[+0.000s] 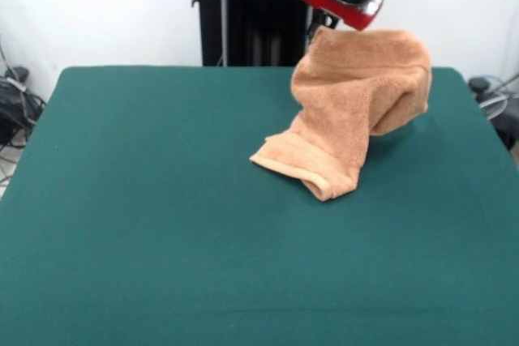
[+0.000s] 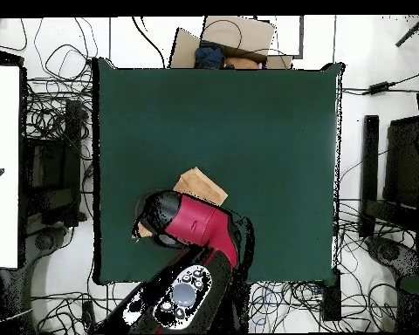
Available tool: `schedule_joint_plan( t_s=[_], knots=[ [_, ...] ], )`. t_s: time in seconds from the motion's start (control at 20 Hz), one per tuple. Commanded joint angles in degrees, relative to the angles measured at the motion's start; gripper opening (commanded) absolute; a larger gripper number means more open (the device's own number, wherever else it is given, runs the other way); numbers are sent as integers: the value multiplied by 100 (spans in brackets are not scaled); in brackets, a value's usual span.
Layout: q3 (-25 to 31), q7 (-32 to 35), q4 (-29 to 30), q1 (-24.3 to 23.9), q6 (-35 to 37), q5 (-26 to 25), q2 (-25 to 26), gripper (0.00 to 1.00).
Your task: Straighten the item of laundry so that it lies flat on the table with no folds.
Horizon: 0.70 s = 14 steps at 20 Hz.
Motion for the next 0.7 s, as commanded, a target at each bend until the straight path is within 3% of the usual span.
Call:
schedule_joint_plan(
  t_s=[0.05,0.7],
  knots=[
    [1216,-131,347,-591,-620,-154,-36,0],
    [1830,-127,883,-1374,-1549,-644,103,0]
  ],
)
